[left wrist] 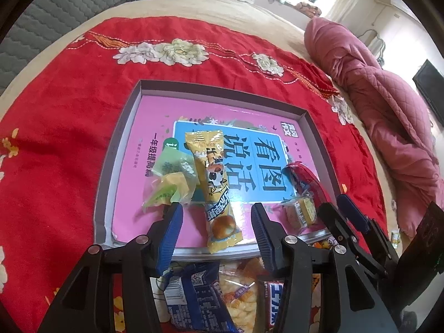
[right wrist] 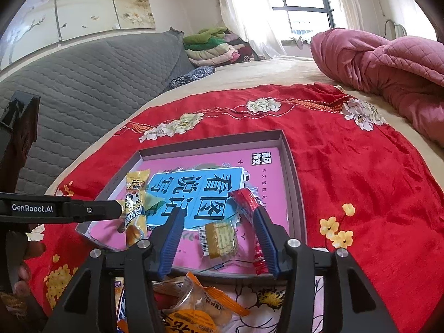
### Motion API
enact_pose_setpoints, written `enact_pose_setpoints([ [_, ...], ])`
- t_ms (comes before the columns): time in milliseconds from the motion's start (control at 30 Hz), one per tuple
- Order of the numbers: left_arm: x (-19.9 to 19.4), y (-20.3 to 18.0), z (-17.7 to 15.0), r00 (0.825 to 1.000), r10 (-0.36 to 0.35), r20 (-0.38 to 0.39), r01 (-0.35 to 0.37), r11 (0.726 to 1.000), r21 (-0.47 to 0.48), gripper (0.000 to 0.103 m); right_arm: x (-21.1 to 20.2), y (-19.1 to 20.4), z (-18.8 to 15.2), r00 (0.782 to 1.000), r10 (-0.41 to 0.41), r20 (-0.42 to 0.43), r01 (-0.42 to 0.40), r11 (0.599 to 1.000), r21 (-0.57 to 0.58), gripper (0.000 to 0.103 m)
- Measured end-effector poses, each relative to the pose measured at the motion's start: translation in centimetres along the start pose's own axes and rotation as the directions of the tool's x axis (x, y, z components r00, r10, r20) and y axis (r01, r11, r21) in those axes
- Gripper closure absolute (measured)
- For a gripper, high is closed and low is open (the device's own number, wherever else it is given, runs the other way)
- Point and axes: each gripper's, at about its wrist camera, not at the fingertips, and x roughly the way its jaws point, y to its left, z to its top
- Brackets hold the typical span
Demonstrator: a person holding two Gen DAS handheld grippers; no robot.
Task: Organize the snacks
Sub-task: 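Move both open tools back from the box over the snack pile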
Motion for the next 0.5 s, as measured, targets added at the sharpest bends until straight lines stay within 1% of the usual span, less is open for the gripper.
enact_pose_setpoints([
  [200, -1.3, 0.9, 0.5, 1.0, -0.002, 0.023, 0.002, 1.0, -0.014, 0.05, -0.3, 0.2, 0.0, 1.0, -0.004, 0.012, 0.005, 1.0, -0.006, 0.048],
  [267, -1.6, 1.3, 0.6, 1.0, -0.001, 0.031, 0.002, 1.0, -0.023, 0.05, -0.5, 0.1, 0.1, 1.0, -0.005, 0.019, 0.005, 1.0, -0.004, 0.043],
  [300, -1.9, 1.5, 0.8, 0.999, 0.001, 0.035, 0.0, 1.0, -0.029, 0.05, -0.6, 0.1, 0.1, 1.0, -0.006, 0.023, 0.006, 1.0, -0.003, 0.043],
  [500, -3.0, 2.6, 1.1, 0.998, 0.019, 0.057, -0.017, 0.999, -0.046, 0.049, -0.8, 0.0, 0.3, 1.0, 0.0, 0.029, 0.001, 1.0, -0.008, 0.042],
])
